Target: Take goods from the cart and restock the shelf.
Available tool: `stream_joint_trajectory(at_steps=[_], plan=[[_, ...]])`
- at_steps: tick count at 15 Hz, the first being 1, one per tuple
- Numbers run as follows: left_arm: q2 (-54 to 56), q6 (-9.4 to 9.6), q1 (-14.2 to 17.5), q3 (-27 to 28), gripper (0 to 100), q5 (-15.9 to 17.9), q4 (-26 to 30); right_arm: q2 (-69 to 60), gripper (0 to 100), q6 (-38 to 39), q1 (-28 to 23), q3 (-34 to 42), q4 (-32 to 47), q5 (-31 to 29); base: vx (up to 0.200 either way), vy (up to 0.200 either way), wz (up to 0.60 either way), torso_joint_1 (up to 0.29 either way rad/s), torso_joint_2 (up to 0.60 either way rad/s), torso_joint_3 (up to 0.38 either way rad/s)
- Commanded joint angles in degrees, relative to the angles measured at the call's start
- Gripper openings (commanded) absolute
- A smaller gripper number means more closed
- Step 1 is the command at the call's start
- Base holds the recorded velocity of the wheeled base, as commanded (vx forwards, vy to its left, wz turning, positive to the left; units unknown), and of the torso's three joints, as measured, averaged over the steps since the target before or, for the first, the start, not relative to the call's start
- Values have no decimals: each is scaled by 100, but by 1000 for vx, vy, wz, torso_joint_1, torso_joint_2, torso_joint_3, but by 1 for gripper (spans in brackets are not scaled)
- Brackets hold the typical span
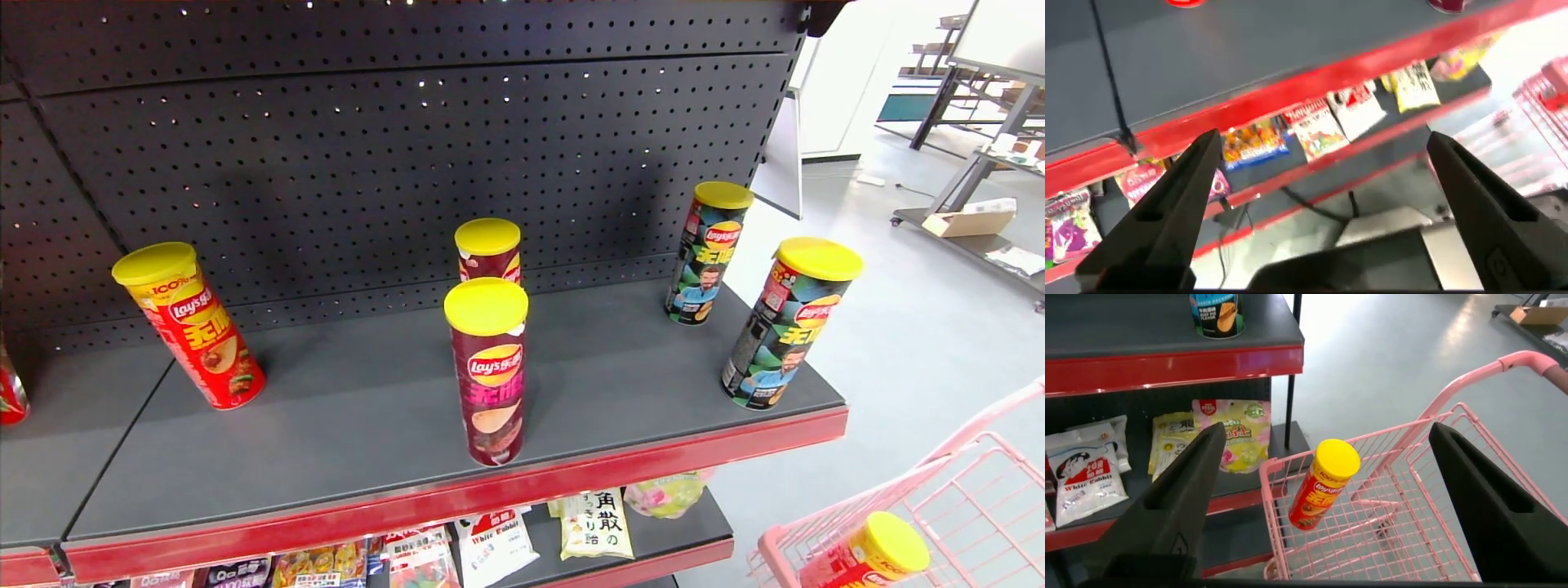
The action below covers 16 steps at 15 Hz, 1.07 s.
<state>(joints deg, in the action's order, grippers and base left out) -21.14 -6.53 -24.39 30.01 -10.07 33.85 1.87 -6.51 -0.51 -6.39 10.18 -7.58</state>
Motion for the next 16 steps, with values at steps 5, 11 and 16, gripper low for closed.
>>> stream_joint_trajectory(at_steps=[5, 11, 16], plan=[[1173, -15, 963, -813, 100, -979, 148, -187, 100, -8, 42, 6, -7, -6, 0, 0, 0, 0, 0, 0], [1569, 442, 945, -1217, 100, -839, -221, -187, 100, 27, 42, 15, -7, -15, 0, 0, 0, 0, 0, 0], [1569, 425, 945, -1252, 100, -848, -230, -187, 100, 141, 42, 15, -7, -33, -40, 0, 0, 1, 1, 0]])
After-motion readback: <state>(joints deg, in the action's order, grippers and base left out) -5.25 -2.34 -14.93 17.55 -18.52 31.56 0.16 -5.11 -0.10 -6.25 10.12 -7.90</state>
